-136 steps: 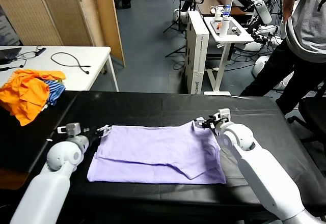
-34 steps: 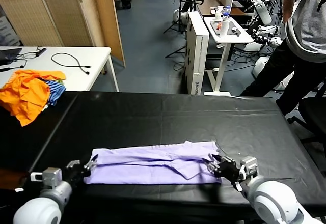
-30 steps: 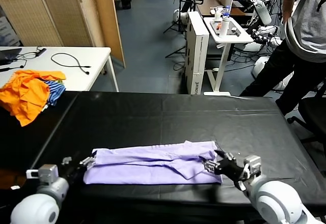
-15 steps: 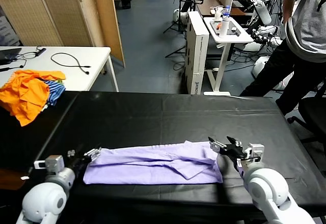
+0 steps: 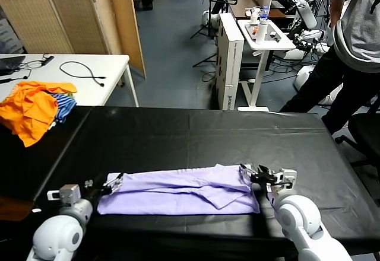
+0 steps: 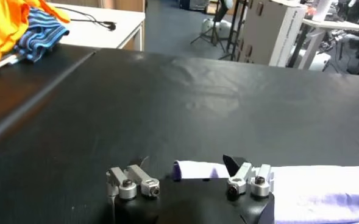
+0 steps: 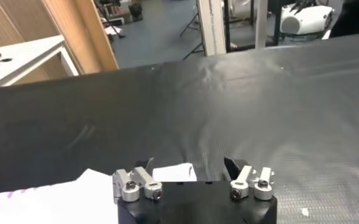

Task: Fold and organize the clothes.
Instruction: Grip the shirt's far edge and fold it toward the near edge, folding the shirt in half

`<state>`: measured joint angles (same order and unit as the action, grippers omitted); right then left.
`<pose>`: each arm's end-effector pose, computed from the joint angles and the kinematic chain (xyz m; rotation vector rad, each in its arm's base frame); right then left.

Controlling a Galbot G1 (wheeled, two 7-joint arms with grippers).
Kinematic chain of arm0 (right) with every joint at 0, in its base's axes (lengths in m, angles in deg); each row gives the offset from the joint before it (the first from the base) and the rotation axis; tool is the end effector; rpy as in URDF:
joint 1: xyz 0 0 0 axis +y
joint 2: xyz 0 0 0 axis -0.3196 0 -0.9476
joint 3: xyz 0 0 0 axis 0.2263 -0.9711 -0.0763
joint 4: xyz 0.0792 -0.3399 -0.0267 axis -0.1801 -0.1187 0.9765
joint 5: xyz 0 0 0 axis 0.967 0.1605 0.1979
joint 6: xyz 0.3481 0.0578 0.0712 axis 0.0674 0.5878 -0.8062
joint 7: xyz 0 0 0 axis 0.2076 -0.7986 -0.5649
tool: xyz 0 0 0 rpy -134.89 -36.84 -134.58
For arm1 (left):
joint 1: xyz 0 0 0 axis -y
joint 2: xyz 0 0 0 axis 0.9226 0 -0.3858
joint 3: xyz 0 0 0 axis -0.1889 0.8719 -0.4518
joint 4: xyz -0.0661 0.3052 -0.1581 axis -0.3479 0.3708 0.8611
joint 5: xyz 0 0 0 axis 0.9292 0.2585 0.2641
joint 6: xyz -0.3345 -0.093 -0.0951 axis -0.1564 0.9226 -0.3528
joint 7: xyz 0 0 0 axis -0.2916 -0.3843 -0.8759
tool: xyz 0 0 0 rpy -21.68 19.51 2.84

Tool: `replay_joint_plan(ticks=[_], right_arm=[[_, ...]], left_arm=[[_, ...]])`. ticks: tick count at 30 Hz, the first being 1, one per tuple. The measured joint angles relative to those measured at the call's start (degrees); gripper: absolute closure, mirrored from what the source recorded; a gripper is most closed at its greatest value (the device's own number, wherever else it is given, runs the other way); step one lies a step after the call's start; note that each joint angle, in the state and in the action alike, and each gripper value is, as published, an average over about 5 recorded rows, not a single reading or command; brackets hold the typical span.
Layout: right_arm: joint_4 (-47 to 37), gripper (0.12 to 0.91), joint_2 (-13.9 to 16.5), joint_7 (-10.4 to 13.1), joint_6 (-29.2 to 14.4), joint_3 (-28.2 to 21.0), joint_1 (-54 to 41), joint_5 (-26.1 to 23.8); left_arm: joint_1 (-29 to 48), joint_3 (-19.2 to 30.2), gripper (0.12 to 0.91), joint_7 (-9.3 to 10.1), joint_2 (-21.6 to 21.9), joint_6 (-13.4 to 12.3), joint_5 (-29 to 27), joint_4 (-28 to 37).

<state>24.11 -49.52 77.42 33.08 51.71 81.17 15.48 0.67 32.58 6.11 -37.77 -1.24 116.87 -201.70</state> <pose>0.2896 -0.0540 -0.2711 0.1288 -2.5426 -0.2247 0.2375 0.1182 -0.2694 -0.0088 -2.5900 0.1212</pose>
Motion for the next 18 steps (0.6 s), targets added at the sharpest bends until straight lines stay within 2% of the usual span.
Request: replay_joint_plan(ticks=[4,6,8,11,13,18], right_arm=[[-0.3,0.711,-0.2,-0.4,-0.5,0.0,-0.1,-0.7],[-0.3,0.811,-0.5,-0.5,-1.3,0.1,-0.1,-1.6],[-0.6,0.86,-0.9,-0.4,-2.4,0.3,-0.1,-2.7],[-1.2,0.873,-1.8,0.1,-3.8,0.9,-0.4,-4.1],[-1.4,0.872,-2.5,0.5,-4.3,1.3,-0.5,-4.9],[-0.9,0.872,-3.8,1.3,-4.1,2.2,0.1,-6.0]], left_arm=[[-0.1,0.1,0.41,-0.08,-0.1,0.0,0.0,0.1],[0.0,0.2,0.542,-0.12,-0.3,0.0,0.0,0.3],[0.2,0.5,0.674,-0.15,-0.6,-0.1,-0.3,0.5],[0.8,1.2,0.842,-0.23,-1.2,-0.6,-1.2,1.2],[1.4,1.7,0.878,-0.27,-1.5,-0.8,-1.6,1.9],[4.7,3.4,0.877,-0.32,-1.5,-1.0,-1.8,4.4]])
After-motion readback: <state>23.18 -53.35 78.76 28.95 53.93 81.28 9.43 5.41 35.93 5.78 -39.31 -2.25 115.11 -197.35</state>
